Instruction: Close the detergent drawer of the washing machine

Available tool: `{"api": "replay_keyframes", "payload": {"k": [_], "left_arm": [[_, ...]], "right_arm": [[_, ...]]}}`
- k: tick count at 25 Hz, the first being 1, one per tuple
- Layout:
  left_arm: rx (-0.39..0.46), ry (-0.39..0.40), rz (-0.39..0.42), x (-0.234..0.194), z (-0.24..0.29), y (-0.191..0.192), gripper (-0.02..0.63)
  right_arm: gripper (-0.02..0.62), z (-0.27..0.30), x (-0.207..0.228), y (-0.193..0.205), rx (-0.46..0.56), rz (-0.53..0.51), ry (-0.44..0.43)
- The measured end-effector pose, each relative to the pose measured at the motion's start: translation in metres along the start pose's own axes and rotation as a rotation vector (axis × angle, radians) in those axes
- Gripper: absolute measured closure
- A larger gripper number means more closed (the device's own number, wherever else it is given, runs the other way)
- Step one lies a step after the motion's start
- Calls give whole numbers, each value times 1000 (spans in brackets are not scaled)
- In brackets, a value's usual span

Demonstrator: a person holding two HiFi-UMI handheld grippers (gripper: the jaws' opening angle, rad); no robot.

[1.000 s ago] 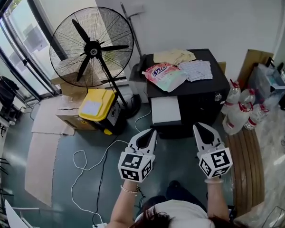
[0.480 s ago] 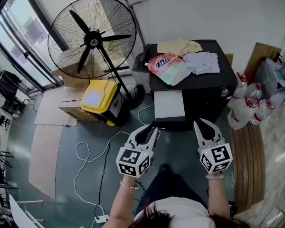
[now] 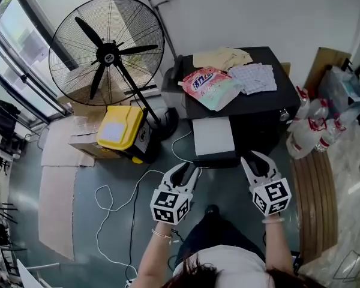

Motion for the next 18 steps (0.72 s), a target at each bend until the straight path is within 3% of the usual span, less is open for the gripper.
{"api": "replay_keyframes", "payload": {"k": [10,18], "left_arm": [[-14,-2,16,-26,25,30,443],[-87,21,-2,-41,46,59,437]], "right_arm": [[483,30,7,38,-114,-9,-7],[470,48,15,65,-196,1,-9]]}}
Point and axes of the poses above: the fingertips, and each gripper's own axes: z forward along the fingers, x to its right, y out of its underside, the point moved 9 cm from there along -z, backward along the fingers, and after that the axes turned 2 degrees about x, right-handed, at the moved point
